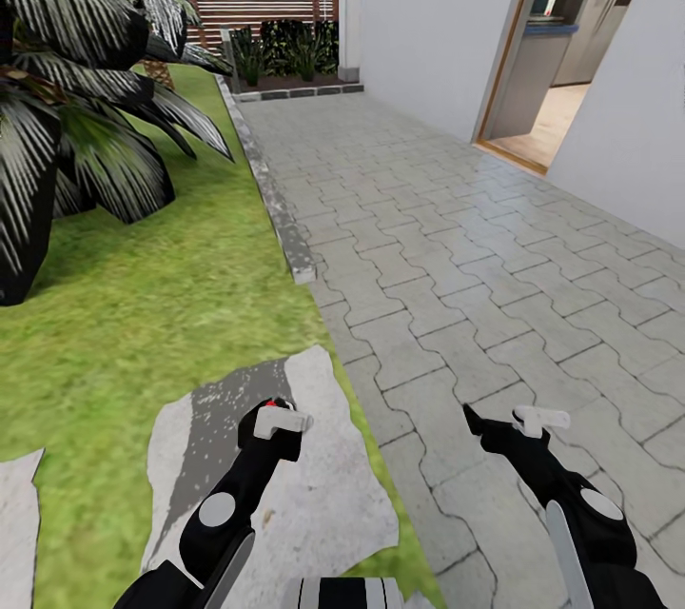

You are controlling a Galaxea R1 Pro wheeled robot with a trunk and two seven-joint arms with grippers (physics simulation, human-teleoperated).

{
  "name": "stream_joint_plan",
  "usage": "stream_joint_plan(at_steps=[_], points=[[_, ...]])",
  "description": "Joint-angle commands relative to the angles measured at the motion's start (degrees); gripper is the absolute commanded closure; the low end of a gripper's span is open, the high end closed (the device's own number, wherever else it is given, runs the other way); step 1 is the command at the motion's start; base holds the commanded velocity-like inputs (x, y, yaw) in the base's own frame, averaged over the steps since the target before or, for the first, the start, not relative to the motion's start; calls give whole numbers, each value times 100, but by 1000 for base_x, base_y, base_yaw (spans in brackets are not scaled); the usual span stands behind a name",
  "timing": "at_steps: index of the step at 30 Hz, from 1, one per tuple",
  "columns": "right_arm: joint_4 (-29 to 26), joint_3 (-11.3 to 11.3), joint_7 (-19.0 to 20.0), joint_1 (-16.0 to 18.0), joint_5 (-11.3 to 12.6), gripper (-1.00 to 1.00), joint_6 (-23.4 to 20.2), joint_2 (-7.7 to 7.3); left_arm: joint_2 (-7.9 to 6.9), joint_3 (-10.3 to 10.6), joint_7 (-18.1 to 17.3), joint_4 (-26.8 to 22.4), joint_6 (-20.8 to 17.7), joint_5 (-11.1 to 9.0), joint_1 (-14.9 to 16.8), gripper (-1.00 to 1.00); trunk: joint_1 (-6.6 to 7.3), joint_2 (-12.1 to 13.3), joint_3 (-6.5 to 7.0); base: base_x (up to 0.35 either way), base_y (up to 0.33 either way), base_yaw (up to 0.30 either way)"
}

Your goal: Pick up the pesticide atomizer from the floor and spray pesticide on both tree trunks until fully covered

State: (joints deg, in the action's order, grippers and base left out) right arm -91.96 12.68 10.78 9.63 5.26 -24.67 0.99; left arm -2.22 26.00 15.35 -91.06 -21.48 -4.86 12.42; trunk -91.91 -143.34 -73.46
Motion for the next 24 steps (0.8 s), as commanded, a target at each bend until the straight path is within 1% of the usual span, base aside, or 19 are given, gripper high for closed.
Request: stream_joint_plan(at_steps=[1, 2, 8, 16, 23, 24], points=[[-7, 16, 20, 3, 54, -100, -38, 6, -7, 19, 70, -8, -23, -41, 6, 100, 1, -2, 5, 0, 0, 0], [-7, 16, 20, 3, 54, -100, -38, 6, -7, 19, 71, -8, -23, -41, 6, 100, 1, -2, 14, 0, 0, 0], [-7, 15, 20, 3, 54, -100, -38, 6, -7, 19, 71, -6, -27, -41, 6, 100, 16, 6, 201, 0, 0, 0], [-7, 11, 20, 3, 54, -100, -38, 7, -7, 19, 67, -7, -39, -41, 6, 100, 16, 6, 272, 0, 0, 0], [-7, 9, 20, 3, 54, -100, -38, 7, -7, 21, 72, -8, -19, -41, 6, 100, 16, 6, 293, 0, 0, 0], [-7, 8, 20, 3, 54, -100, -38, 7, -7, 21, 72, -8, -17, -41, 6, 100, 19, 8, 316, 0, 0, 0]])
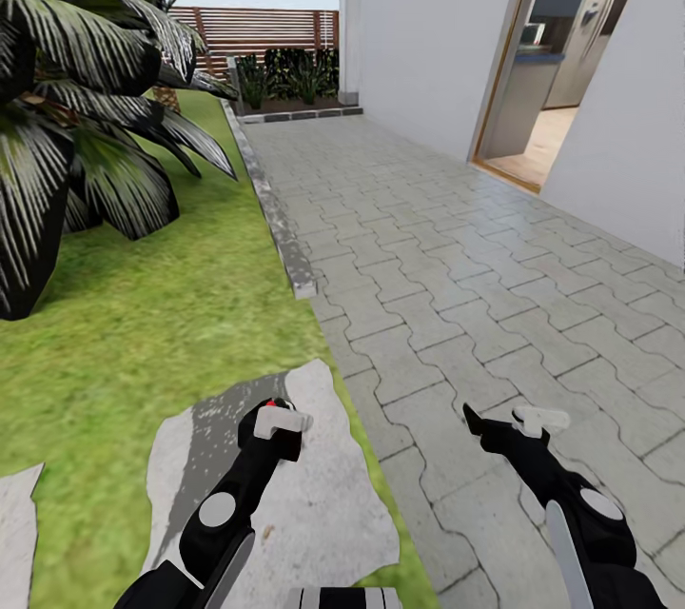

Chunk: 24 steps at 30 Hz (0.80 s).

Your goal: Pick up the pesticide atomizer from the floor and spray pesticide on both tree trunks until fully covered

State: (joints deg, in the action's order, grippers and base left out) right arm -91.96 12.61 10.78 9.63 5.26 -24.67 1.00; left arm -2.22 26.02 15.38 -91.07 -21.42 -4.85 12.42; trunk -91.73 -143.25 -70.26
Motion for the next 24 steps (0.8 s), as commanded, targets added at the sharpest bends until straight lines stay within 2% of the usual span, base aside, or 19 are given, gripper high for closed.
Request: stream_joint_plan(at_steps=[1, 24], points=[[-6, 15, 20, 3, 54, -100, -38, 6, -7, 19, 70, -7, -23, -43, 6, 100, 4, 0, 19, 0, 0, 0], [-6, 15, 20, 3, 54, -100, -38, 6, 1, 21, 71, -7, -38, -43, 6, 100, 489, 883, 439, 0, 0, 0]])
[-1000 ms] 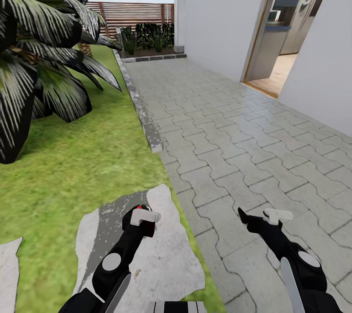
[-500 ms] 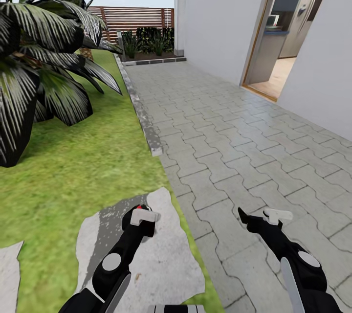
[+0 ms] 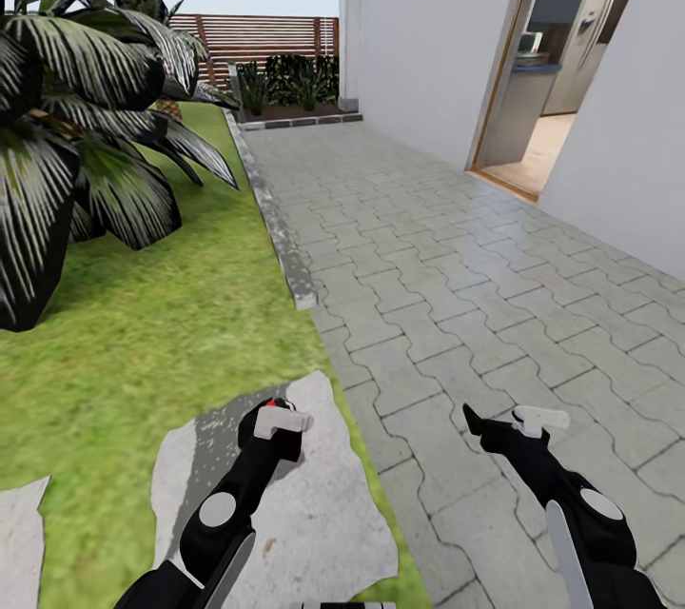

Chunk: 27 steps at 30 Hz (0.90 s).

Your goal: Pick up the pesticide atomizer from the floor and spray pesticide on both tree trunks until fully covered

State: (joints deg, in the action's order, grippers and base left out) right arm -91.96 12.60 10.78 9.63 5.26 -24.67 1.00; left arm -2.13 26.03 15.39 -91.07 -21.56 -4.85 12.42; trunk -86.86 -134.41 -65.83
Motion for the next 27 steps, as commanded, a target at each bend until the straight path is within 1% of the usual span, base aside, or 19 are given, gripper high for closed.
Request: stream_joint_plan(at_steps=[1, 9, 12, 18, 27], points=[[-6, 15, 20, 4, 54, -100, -38, 6, -7, 20, 69, -7, -23, -42, 6, 100, 24, 40, 14, 0, 0, 0], [-6, 21, 20, 4, 54, -100, -39, 6, -7, 22, 69, -7, -23, -42, 6, 100, 199, 361, 158, 0, 0, 1], [-6, 22, 20, 4, 54, -100, -39, 8, -7, 24, 69, -5, -22, -42, 6, 100, 265, 481, 211, 0, 0, 85], [-6, 23, 20, 4, 54, -100, -38, 11, -7, 25, 78, -7, -23, -42, 6, 100, 397, 722, 319, 0, 0, 219], [-6, 23, 20, 4, 54, -100, -38, 14, -7, 25, 91, -7, -22, -42, 6, 100, 595, 1082, 481, 0, 0, 271]])
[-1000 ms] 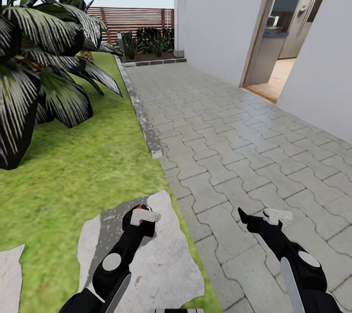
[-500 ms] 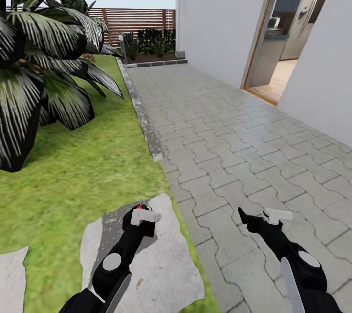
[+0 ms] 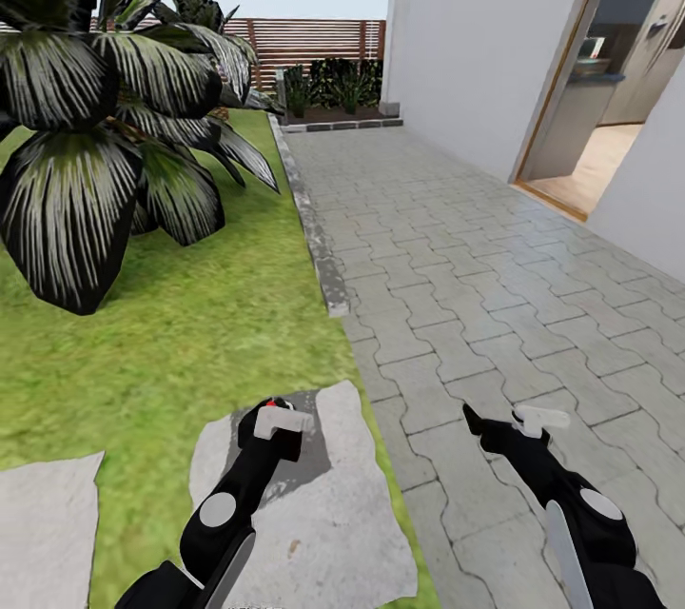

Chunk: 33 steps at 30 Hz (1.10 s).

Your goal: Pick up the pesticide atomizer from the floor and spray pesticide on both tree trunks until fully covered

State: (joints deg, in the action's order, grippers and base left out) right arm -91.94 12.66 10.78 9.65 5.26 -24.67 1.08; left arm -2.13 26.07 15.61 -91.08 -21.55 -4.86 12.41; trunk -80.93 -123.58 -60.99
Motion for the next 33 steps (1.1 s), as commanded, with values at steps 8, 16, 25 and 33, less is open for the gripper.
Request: stream_joint_plan(at_steps=[8, 16, 25, 33], points=[[-8, 17, 20, 2, 54, -100, -38, 6, -6, 21, 73, -6, -19, -42, 9, 100, 177, 320, 140, 0, 0, 279], [-8, 17, 20, 2, 54, -100, -38, 6, 2, 21, 74, -6, -18, -42, 11, 100, 353, 641, 283, 0, 0, 281], [-8, 17, 20, 2, 54, -100, -38, 6, 10, 21, 74, -4, -16, -42, 11, 100, 551, 1002, 445, 0, 0, 281], [-8, 17, 20, 2, 54, -100, -38, 6, 11, 26, 74, -6, -16, -42, 12, 100, 726, 1323, 588, 0, 0, 282]])
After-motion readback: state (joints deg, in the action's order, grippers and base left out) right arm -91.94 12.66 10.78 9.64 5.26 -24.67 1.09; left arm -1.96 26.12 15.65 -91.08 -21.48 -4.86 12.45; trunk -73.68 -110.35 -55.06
